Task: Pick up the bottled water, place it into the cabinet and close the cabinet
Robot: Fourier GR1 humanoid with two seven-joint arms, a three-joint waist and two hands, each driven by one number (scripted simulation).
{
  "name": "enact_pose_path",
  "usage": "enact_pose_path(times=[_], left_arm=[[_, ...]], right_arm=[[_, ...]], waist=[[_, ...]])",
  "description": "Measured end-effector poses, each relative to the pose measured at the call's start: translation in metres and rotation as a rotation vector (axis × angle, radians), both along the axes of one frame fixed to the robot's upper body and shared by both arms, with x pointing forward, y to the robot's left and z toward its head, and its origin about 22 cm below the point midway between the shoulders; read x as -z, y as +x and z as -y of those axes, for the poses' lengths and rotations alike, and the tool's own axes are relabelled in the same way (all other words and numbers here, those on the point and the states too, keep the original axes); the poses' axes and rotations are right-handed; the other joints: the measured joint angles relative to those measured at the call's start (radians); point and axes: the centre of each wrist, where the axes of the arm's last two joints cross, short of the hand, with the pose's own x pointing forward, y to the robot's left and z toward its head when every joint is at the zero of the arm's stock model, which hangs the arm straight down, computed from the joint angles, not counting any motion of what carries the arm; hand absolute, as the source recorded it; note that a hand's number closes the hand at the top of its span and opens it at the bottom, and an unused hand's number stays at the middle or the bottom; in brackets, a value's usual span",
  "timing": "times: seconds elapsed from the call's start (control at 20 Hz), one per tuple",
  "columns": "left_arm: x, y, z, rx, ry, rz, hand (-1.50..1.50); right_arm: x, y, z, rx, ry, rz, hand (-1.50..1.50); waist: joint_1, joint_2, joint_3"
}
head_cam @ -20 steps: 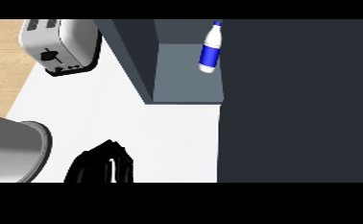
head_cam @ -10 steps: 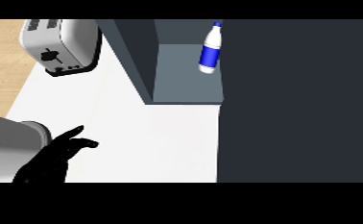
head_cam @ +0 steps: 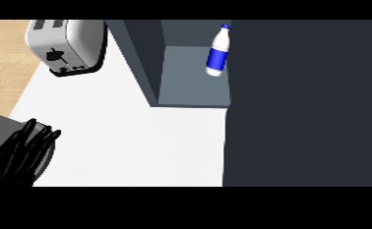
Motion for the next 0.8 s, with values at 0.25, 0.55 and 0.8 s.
enact_pose_path(times=[0.25,0.55,0.8], left_arm=[[-0.004,-0.005,-0.014,-0.004,0.0,-0.014,-1.5],[-0.008,-0.012,-0.026,-0.009,-0.005,-0.024,-1.5],[-0.011,-0.018,-0.036,-0.005,0.004,-0.037,-1.5]], right_arm=[[-0.002,0.014,-0.012,-0.097,-0.015,0.017,1.5],[-0.008,0.031,-0.027,-0.182,-0.054,0.032,1.5],[-0.011,0.044,-0.044,-0.209,-0.053,0.023,1.5]], waist=[[0.01,-0.007,-0.006],[0.02,-0.013,-0.009],[0.031,-0.013,-0.01]])
